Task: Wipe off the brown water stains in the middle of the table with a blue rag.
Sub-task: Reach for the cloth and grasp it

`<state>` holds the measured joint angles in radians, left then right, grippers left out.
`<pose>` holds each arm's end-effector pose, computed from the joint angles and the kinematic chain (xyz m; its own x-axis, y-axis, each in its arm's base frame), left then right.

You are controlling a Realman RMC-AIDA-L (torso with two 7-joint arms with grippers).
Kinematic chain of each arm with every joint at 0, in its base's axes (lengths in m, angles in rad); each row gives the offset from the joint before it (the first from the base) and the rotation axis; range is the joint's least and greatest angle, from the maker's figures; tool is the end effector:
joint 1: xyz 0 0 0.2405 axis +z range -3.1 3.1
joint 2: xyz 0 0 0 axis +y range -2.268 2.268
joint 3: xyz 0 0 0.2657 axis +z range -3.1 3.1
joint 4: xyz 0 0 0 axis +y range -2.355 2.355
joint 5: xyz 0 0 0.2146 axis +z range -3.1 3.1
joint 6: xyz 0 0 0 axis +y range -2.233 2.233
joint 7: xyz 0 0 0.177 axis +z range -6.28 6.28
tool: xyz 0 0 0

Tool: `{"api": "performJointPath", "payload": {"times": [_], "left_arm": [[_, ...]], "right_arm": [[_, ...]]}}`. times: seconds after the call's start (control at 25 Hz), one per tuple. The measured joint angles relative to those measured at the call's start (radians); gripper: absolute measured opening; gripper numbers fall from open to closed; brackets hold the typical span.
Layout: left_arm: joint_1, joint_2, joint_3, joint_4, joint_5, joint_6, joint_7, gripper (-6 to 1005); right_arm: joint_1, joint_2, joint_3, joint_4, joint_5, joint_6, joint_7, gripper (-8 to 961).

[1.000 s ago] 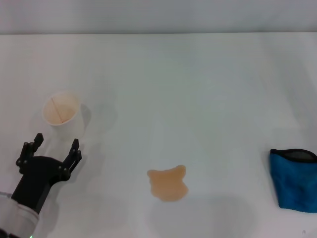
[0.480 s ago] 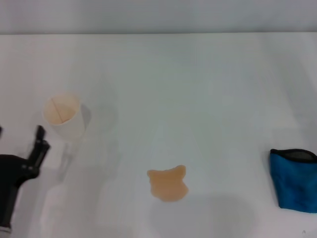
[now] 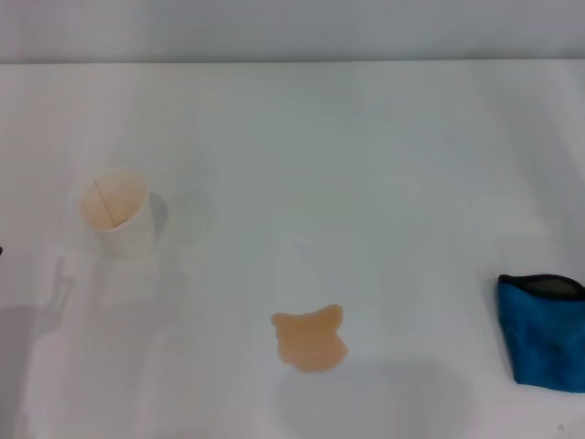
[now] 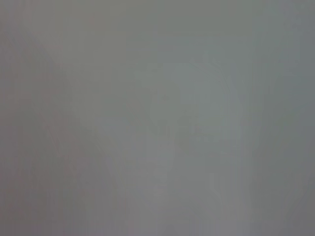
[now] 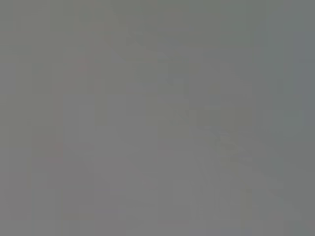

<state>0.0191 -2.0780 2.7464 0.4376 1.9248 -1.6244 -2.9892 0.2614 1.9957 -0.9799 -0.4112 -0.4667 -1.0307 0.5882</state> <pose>-0.3430 0.2013 -0.0253 0.7133 -0.1986 0.6721 0.6926 0.0531 -0.7194 0.4021 0.3588 0.1112 0.6519 0.0966 -0.7521 -0.7577 0.0421 -0.6513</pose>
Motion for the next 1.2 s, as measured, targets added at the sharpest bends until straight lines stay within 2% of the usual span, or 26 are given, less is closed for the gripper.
{"api": "performJointPath", "payload": {"times": [0.2,0.24,0.36,0.56,0.68,0.8,1.0,1.08,1.2], "left_arm": [[-0.008,0.001,-0.003,-0.015,-0.023,0.012,-0.021,876],[-0.015,0.001,-0.004,-0.014,-0.069,0.017,-0.021,876],[-0.026,0.001,-0.004,-0.014,-0.107,0.029,-0.021,876],[-0.042,0.001,-0.003,-0.014,-0.116,0.046,-0.022,876],[-0.043,-0.001,-0.004,-0.013,-0.118,0.054,-0.022,876],[-0.044,-0.001,-0.005,-0.008,-0.118,0.053,-0.022,876],[-0.05,-0.001,-0.006,-0.003,-0.124,0.046,-0.022,876],[-0.055,-0.002,-0.007,0.004,-0.139,0.048,-0.022,876],[-0.056,-0.002,-0.007,0.009,-0.144,0.051,-0.022,876]], "right_arm": [[0.002,-0.005,-0.066,-0.02,-0.005,0.016,0.048,864],[0.001,-0.008,-0.082,-0.029,-0.013,0.025,0.071,864],[-0.001,-0.024,-0.13,-0.095,-0.097,0.082,0.205,864],[-0.001,-0.054,-0.147,-0.272,-0.418,0.163,0.529,864],[0.008,-0.087,-0.147,-0.371,-0.661,0.164,0.791,864],[0.033,-0.135,-0.146,-0.428,-0.883,0.087,1.056,864],[0.132,-0.224,-0.139,-0.437,-1.155,-0.167,1.353,864],[0.162,-0.238,-0.138,-0.453,-1.235,-0.258,1.419,864],[0.187,-0.241,-0.137,-0.515,-1.333,-0.366,1.482,860]]}}
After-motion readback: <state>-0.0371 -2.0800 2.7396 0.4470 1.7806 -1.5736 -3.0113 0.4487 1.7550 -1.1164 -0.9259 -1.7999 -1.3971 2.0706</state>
